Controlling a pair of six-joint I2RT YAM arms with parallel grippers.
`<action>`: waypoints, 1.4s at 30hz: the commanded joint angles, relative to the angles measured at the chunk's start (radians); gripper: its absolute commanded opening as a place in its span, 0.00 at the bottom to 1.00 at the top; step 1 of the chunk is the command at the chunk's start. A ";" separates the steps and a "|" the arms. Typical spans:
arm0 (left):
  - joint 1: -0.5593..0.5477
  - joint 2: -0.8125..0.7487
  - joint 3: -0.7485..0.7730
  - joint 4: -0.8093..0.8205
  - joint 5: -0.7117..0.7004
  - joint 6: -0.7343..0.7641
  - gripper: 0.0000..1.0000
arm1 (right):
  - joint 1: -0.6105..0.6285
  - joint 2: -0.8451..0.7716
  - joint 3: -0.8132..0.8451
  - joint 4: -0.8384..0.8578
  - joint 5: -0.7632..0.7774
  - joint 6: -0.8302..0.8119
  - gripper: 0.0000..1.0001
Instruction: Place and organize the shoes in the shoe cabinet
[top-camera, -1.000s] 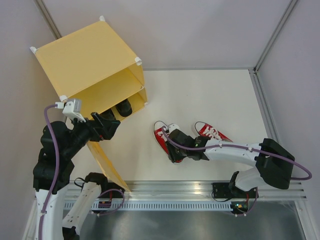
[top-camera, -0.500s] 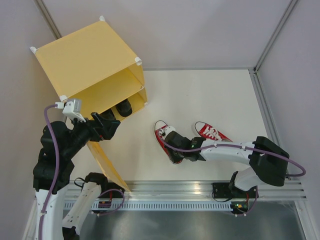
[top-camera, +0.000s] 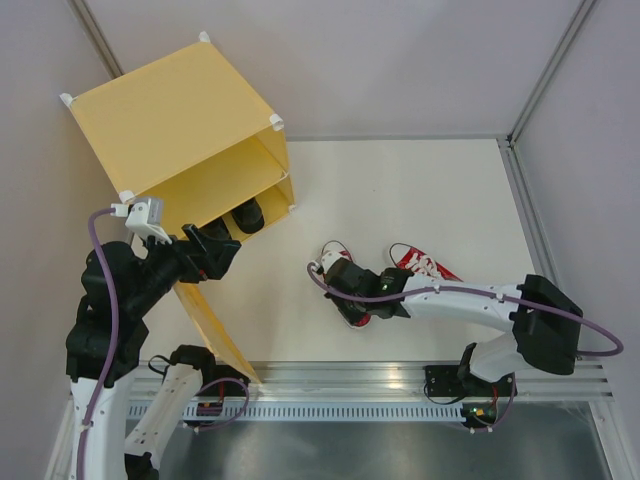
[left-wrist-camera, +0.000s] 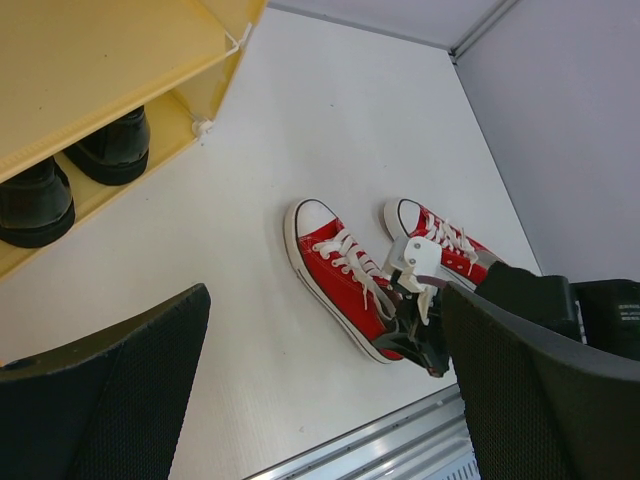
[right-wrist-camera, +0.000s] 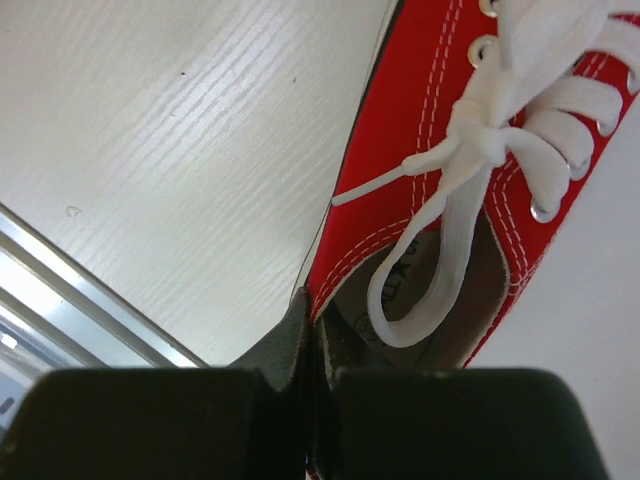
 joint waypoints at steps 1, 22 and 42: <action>0.006 0.002 0.034 -0.055 -0.042 0.000 1.00 | 0.009 -0.092 0.135 -0.014 0.032 -0.106 0.01; 0.006 -0.008 0.053 -0.069 -0.021 -0.014 0.99 | 0.007 0.136 0.658 0.086 -0.240 -0.443 0.01; 0.006 -0.081 0.060 -0.098 -0.031 -0.005 0.93 | -0.137 0.489 1.084 0.186 -0.453 -0.485 0.01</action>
